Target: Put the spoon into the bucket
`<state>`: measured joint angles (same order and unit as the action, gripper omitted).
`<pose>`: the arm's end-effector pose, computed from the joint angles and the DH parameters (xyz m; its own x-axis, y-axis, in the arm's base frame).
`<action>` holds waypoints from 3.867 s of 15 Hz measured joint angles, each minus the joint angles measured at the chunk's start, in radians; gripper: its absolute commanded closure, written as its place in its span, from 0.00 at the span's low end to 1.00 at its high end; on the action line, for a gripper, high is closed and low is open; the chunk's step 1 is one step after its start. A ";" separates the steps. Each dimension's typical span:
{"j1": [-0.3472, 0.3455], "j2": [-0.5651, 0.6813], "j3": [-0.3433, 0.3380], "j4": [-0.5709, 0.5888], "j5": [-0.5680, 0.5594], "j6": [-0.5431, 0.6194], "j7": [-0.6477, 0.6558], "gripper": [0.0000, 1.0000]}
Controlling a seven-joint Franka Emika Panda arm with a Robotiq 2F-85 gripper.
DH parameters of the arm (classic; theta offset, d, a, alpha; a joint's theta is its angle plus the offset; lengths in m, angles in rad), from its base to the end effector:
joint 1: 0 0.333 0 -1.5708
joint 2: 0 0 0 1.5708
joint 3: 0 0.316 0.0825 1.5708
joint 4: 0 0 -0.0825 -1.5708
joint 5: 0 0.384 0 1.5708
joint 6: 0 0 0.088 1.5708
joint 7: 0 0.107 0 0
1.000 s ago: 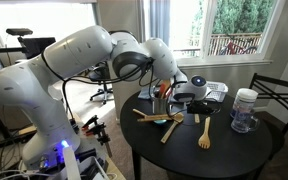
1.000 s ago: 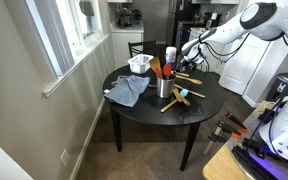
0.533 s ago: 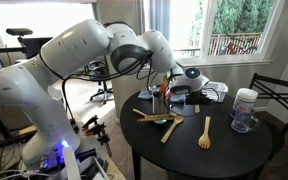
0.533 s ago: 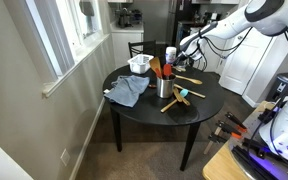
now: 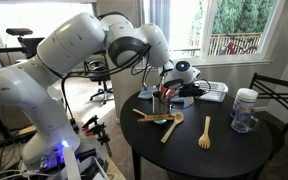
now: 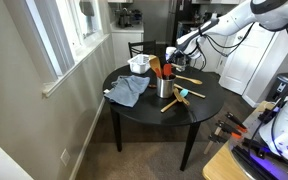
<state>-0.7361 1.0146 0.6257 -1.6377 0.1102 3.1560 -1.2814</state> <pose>0.6967 -0.1816 0.1669 0.5503 0.5264 0.6482 0.4904 -0.8320 0.2593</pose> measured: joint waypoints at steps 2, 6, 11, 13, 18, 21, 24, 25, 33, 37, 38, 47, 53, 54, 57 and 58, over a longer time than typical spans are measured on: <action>-0.009 -0.013 0.016 -0.032 -0.049 0.030 0.043 0.89; -0.039 -0.076 0.042 -0.110 -0.161 0.140 0.156 0.89; -0.074 -0.183 0.045 -0.208 -0.312 0.219 0.325 0.89; -0.083 -0.219 0.051 -0.241 -0.312 0.233 0.325 0.89; -0.156 -0.298 0.138 -0.340 -0.316 0.236 0.325 0.89; -0.240 -0.325 0.232 -0.413 -0.335 0.236 0.325 0.89; -0.310 -0.326 0.320 -0.484 -0.374 0.233 0.325 0.89; -0.322 -0.325 0.340 -0.505 -0.383 0.231 0.325 0.89; -0.340 -0.285 0.405 -0.582 -0.433 0.219 0.325 0.89; -0.354 -0.189 0.418 -0.583 -0.510 0.207 0.321 0.89; -0.357 -0.165 0.418 -0.583 -0.530 0.207 0.318 0.89; -0.471 0.082 0.439 -0.583 -0.776 0.211 0.310 0.89; -0.540 0.255 0.440 -0.578 -0.925 0.211 0.309 0.89; -0.548 0.279 0.440 -0.575 -0.950 0.211 0.308 0.89; -0.564 0.344 0.440 -0.561 -1.016 0.209 0.304 0.89; -0.568 0.364 0.440 -0.555 -1.037 0.208 0.303 0.89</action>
<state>-1.3041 1.3782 1.0660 -2.1922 -0.9265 3.3637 -0.9780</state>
